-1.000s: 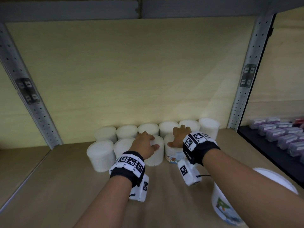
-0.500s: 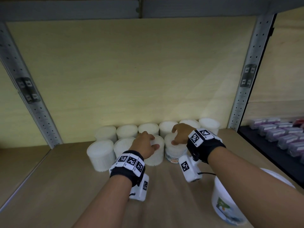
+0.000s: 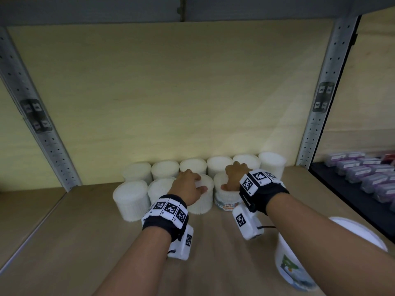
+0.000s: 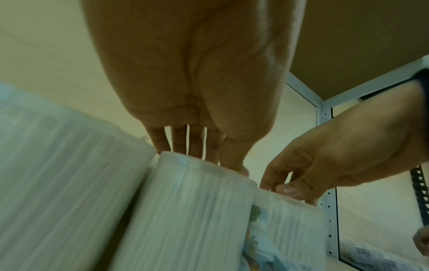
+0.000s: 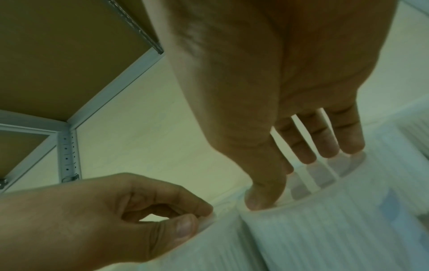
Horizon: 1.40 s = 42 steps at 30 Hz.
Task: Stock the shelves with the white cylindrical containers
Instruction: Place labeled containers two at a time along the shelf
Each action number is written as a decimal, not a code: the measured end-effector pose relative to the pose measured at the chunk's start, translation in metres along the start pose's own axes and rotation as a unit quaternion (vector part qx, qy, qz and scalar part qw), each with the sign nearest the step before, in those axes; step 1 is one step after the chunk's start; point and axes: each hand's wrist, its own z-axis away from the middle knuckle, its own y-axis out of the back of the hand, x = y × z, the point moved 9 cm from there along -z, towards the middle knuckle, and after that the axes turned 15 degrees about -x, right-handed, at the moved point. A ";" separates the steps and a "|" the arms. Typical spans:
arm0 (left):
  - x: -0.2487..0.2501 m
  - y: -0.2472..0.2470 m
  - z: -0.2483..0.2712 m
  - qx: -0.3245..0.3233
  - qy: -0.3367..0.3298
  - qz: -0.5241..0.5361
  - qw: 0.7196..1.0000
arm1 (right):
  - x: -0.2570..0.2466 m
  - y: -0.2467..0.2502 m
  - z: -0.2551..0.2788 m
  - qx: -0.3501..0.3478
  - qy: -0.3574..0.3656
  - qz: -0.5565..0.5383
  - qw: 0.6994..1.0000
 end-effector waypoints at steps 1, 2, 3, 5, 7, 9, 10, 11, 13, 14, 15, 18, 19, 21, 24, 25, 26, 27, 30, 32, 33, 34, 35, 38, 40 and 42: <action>0.001 0.000 0.001 -0.001 -0.001 -0.006 1.000 | -0.001 0.000 0.001 -0.008 0.011 0.001 1.000; 0.002 0.000 0.001 -0.002 -0.003 -0.011 1.000 | -0.001 0.000 0.001 -0.018 0.021 0.003 1.000; 0.003 0.000 0.002 -0.004 -0.004 -0.015 1.000 | -0.002 -0.001 0.001 -0.028 0.031 0.005 0.999; 0.005 0.000 0.003 -0.005 -0.005 -0.015 1.000 | -0.005 0.000 0.001 -0.048 0.048 0.013 0.998; 0.005 0.000 0.003 -0.007 -0.003 -0.013 1.000 | -0.007 0.000 0.002 -0.060 0.061 0.017 0.996; 0.005 0.001 0.004 -0.008 -0.002 -0.010 1.000 | -0.008 0.000 0.002 -0.060 0.067 0.016 0.996; 0.006 0.001 0.004 -0.008 -0.002 -0.009 1.000 | -0.007 0.000 0.002 -0.058 0.069 0.016 0.996; 0.006 0.001 0.004 -0.010 -0.001 -0.008 1.000 | -0.007 0.000 0.002 -0.056 0.072 0.014 0.996; 0.005 0.001 0.004 -0.014 0.004 -0.004 1.000 | -0.006 0.000 0.002 -0.057 0.077 0.008 0.995; 0.005 0.001 0.005 -0.015 0.005 -0.005 1.000 | -0.006 -0.001 0.002 -0.060 0.081 0.006 0.995; 0.005 0.001 0.005 -0.016 0.006 -0.008 1.000 | -0.005 -0.001 0.002 -0.062 0.084 0.005 0.995; 0.010 0.002 0.007 -0.033 -0.002 -0.026 0.999 | -0.006 0.001 0.003 -0.060 0.087 0.004 0.994; 0.013 0.002 0.008 -0.049 -0.009 -0.035 0.998 | -0.006 0.002 0.003 -0.059 0.088 0.005 0.994; 0.020 0.002 0.009 -0.092 -0.028 -0.044 0.994 | -0.008 0.002 0.004 -0.061 0.087 0.010 0.994; 0.025 0.003 0.010 -0.138 -0.040 -0.057 0.988 | -0.009 0.004 0.004 -0.052 0.080 0.016 0.995; 0.026 0.003 0.010 -0.147 -0.040 -0.066 0.986 | -0.009 0.004 0.004 -0.052 0.078 0.017 0.995; 0.027 0.003 0.010 -0.153 -0.040 -0.073 0.985 | -0.010 0.003 0.005 -0.055 0.078 0.019 0.995; 0.028 0.003 0.010 -0.156 -0.040 -0.072 0.984 | -0.010 0.003 0.005 -0.061 0.076 0.020 0.995; 0.028 0.009 0.009 -0.104 -0.041 -0.037 0.993 | -0.009 0.004 0.004 -0.067 0.074 0.016 0.995; 0.027 0.017 0.011 -0.023 -0.017 -0.047 0.998 | -0.009 0.004 0.005 -0.075 0.071 0.015 0.995; 0.025 0.018 0.012 -0.002 0.007 -0.066 0.998 | -0.008 0.003 0.005 -0.078 0.066 0.013 0.995; 0.023 0.014 0.013 0.001 0.033 -0.094 0.995 | -0.007 0.004 0.005 -0.073 0.066 0.006 0.995; 0.021 0.010 0.013 -0.006 0.052 -0.121 0.991 | -0.008 0.006 0.006 -0.067 0.067 -0.001 0.996; 0.021 0.004 0.011 -0.004 0.057 -0.150 0.987 | -0.009 0.005 0.008 -0.072 0.067 0.008 0.995; 0.021 0.004 0.010 -0.005 0.052 -0.147 0.988 | -0.010 0.005 0.007 -0.073 0.063 0.013 0.995; 0.021 0.005 0.010 -0.009 0.047 -0.143 0.989 | -0.009 0.005 0.007 -0.075 0.063 0.012 0.995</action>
